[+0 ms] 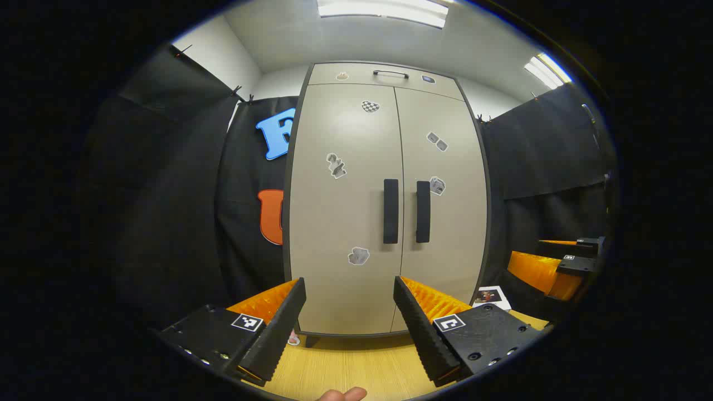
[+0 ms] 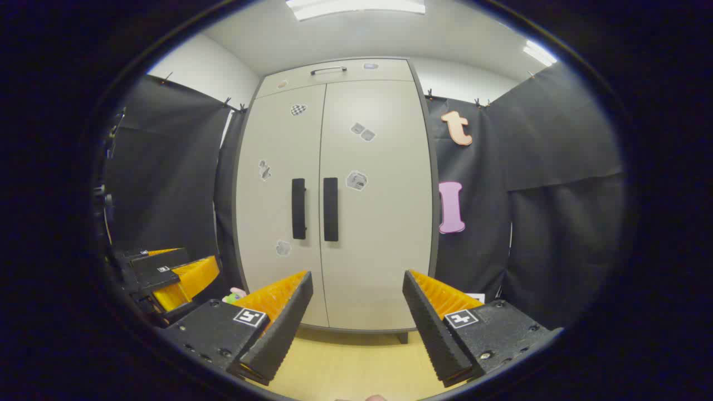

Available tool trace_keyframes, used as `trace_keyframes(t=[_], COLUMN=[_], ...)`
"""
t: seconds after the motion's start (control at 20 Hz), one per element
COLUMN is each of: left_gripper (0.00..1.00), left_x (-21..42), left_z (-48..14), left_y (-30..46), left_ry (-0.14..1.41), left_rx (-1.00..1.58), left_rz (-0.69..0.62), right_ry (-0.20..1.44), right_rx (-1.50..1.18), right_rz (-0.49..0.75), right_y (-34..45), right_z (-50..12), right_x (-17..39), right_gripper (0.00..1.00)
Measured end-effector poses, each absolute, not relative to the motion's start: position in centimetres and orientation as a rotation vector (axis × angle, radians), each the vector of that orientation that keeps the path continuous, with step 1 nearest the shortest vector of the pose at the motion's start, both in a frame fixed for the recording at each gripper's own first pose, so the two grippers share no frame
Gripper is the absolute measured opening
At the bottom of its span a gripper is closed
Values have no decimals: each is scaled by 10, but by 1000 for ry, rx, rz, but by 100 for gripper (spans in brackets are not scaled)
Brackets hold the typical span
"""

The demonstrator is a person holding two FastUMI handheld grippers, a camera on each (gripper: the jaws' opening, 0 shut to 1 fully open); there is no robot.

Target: Open the right door of the double-door shoe cabinet with the right hand, and open the left door with the left hand.

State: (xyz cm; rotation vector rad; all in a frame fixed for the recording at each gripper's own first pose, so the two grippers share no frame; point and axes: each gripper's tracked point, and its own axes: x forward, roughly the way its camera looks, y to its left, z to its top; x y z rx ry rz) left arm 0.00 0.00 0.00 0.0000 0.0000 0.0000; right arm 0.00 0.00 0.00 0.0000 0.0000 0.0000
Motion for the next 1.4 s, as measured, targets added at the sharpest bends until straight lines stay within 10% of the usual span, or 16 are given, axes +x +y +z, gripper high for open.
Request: trace_keyframes(t=[1.4], left_gripper=[95], left_x=[5], left_z=[12], left_y=[12], left_ry=[-39], left_rx=[16], left_rz=[-21], right_ry=[-30], right_rx=[-4], right_rz=[-73], right_y=[-2], right_z=[17], right_x=[0], right_gripper=[100])
